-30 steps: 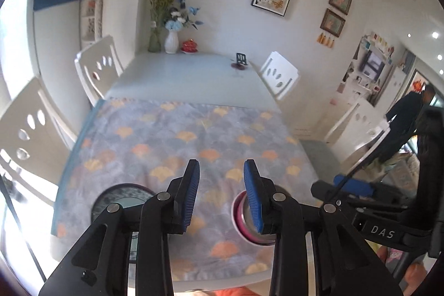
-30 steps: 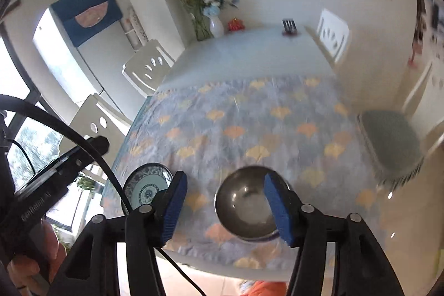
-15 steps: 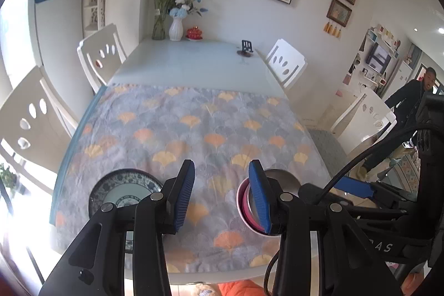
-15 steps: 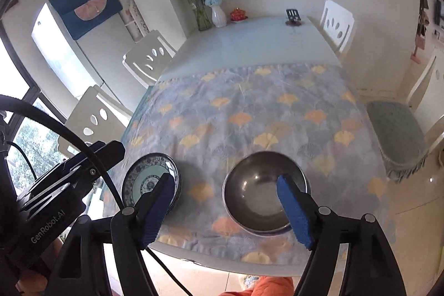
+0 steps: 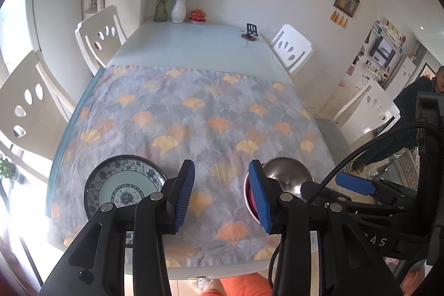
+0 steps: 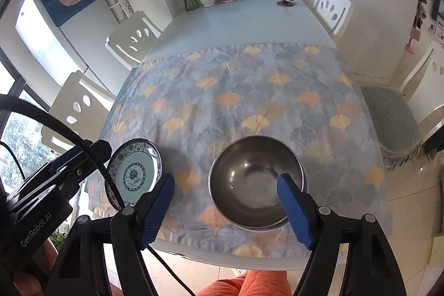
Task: Organize plates and bowls
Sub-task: 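Open both grippers and reposition them around the bowl stack rim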
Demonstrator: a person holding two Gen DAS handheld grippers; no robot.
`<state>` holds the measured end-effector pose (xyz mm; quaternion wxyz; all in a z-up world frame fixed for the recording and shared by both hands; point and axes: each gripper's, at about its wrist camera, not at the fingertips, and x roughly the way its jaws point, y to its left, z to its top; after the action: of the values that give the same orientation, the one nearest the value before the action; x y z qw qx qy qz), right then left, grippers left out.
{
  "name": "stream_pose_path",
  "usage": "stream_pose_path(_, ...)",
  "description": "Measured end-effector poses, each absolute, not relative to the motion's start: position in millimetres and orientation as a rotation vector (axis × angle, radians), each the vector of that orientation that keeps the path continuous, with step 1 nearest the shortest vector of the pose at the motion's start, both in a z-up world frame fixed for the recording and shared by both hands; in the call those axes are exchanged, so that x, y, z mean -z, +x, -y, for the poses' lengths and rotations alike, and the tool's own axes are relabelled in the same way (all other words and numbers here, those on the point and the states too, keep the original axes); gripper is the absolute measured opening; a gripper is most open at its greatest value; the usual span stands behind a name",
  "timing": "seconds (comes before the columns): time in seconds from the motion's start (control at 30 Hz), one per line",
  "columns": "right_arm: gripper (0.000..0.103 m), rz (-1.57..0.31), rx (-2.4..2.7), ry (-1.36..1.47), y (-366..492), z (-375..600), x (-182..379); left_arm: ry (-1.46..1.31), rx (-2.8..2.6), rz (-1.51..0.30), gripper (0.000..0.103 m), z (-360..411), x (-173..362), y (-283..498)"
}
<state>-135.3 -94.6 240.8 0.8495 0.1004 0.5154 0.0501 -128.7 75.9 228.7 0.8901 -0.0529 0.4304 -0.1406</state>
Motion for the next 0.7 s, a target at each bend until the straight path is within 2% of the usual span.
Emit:
stream_pose_path(0.37, 0.074, -1.042, -0.092, 0.212, -117.5, 106.0, -244.7, -0.115, 0.271, -0.935, 0.038, -61.4, -223.6, -112.8)
stream_pose_path(0.7, 0.074, -1.079, -0.097, 0.260, -94.1, 136.7, -236.5, -0.113, 0.264, -0.981, 0.038, -31.3, -216.4, -90.3)
